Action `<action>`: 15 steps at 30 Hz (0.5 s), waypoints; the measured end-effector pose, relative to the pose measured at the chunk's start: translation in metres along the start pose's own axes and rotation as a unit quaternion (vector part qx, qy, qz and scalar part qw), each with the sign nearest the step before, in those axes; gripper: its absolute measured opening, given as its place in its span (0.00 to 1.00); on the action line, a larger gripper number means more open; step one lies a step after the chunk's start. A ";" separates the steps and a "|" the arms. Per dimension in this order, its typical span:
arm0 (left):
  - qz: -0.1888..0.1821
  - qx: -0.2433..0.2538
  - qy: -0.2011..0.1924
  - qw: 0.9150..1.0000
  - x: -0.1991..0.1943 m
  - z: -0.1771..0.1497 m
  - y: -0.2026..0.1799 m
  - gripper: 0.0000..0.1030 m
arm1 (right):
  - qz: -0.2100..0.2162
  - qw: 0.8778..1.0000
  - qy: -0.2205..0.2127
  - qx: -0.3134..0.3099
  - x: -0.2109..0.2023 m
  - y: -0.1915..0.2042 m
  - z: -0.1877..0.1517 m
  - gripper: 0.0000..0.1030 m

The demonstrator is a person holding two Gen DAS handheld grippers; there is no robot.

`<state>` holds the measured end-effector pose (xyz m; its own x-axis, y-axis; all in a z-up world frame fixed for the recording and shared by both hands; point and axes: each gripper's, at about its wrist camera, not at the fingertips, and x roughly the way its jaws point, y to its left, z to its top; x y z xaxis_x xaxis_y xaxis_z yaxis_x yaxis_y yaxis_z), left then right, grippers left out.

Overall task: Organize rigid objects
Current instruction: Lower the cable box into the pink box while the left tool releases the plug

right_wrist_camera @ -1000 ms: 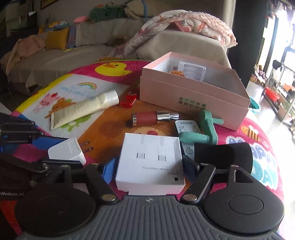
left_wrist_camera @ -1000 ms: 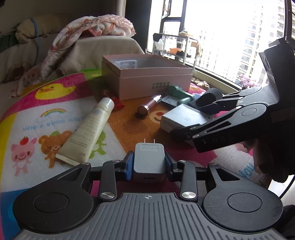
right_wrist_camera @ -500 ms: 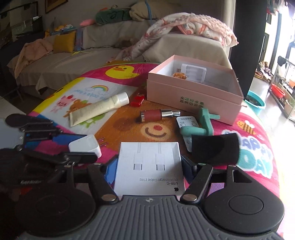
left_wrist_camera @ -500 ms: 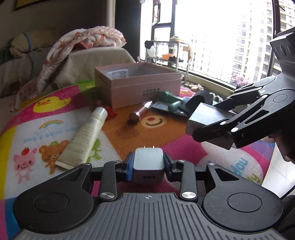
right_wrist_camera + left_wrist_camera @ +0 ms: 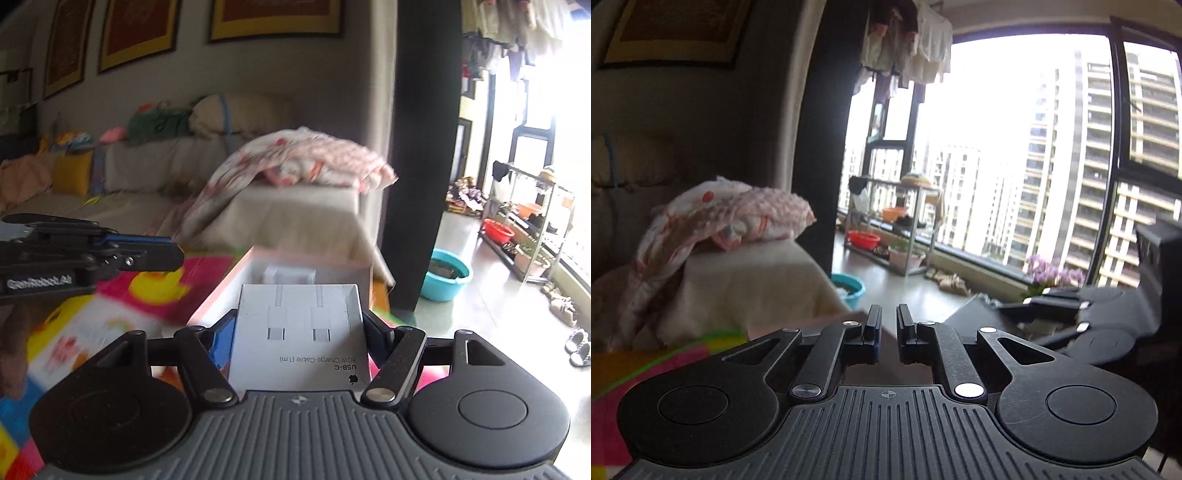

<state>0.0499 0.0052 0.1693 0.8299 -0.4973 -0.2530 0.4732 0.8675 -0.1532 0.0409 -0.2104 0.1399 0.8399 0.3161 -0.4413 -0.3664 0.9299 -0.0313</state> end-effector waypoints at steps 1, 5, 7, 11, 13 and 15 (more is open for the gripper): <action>-0.001 -0.018 -0.011 1.000 0.012 0.014 0.006 0.12 | -0.010 1.000 -0.009 -0.001 0.012 -0.002 0.011 0.67; 0.028 -0.092 0.022 0.995 0.067 0.041 0.033 0.17 | -0.041 0.999 0.003 -0.005 0.057 -0.014 0.036 0.77; 0.041 -0.091 0.050 0.994 0.077 0.028 0.039 0.17 | -0.036 0.999 0.007 0.014 0.056 -0.023 0.031 0.79; 0.047 -0.067 0.096 0.992 0.071 -0.024 0.041 0.17 | -0.013 1.000 0.013 0.023 0.037 -0.031 -0.001 0.83; 0.057 -0.075 0.109 0.990 0.057 -0.054 0.046 0.17 | -0.002 0.999 0.032 0.015 0.037 -0.025 -0.019 0.83; 0.071 -0.075 0.114 0.988 0.034 -0.078 0.050 0.17 | 0.015 0.999 0.052 0.004 0.042 -0.013 -0.037 0.83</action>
<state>0.0789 0.0310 0.0782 0.7885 -0.3752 -0.4873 0.2940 0.9259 -0.2371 0.0659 -0.2160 0.0886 0.7817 0.3237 -0.5331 -0.3878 0.9217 -0.0090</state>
